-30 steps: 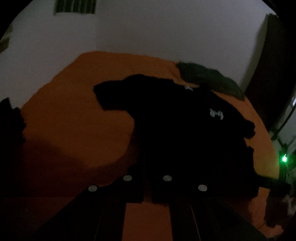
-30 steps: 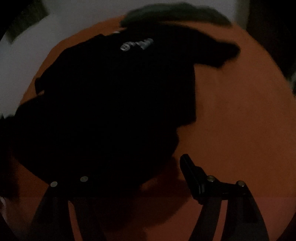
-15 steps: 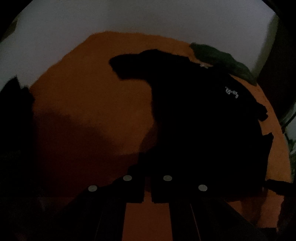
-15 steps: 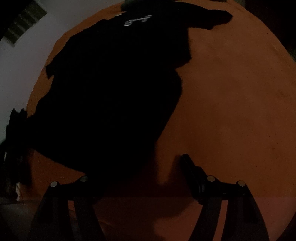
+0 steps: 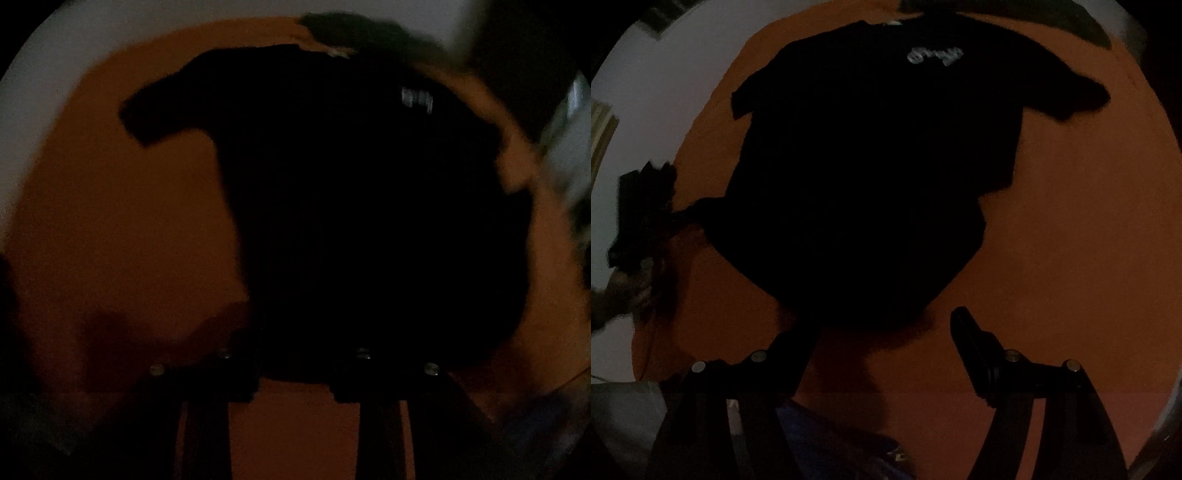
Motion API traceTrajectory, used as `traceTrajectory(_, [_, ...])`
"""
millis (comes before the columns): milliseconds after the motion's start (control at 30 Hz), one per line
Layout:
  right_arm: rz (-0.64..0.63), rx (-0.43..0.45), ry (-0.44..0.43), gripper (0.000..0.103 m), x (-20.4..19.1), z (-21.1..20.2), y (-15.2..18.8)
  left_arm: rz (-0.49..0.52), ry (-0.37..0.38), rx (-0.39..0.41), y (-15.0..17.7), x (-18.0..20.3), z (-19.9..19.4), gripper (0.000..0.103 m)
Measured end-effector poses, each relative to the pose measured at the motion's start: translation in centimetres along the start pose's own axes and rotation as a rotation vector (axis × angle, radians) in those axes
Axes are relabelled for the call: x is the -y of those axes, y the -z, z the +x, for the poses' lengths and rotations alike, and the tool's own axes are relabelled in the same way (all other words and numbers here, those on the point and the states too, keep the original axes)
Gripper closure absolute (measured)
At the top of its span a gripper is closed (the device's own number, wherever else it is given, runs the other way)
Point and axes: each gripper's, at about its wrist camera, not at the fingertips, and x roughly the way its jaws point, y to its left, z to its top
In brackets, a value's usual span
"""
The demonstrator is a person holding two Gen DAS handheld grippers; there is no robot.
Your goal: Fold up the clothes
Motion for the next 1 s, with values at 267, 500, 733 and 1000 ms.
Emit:
traceTrajectory(267, [0.142,0.307,0.042,0.031,-4.7,-7.4,2.3,-0.109,-0.156,0.027,4.3,1.1,-5.2,0.083])
traceTrajectory(500, [0.236,0.464,0.131,0.031,-10.2,-17.4,2.8,-0.236,-0.105,0.112,6.8,-1.2,-10.1,0.086])
traceTrajectory(733, [0.019,0.397,0.201,0.026,-12.9,-15.5,0.0,0.031,-0.105,-0.056,7.1,1.3,-8.8,0.086])
traceTrajectory(1000, [-0.179,0.128,0.171,0.026,-8.3,2.5,0.9,-0.109,-0.041,-0.128,4.9,0.0,-3.3,0.084])
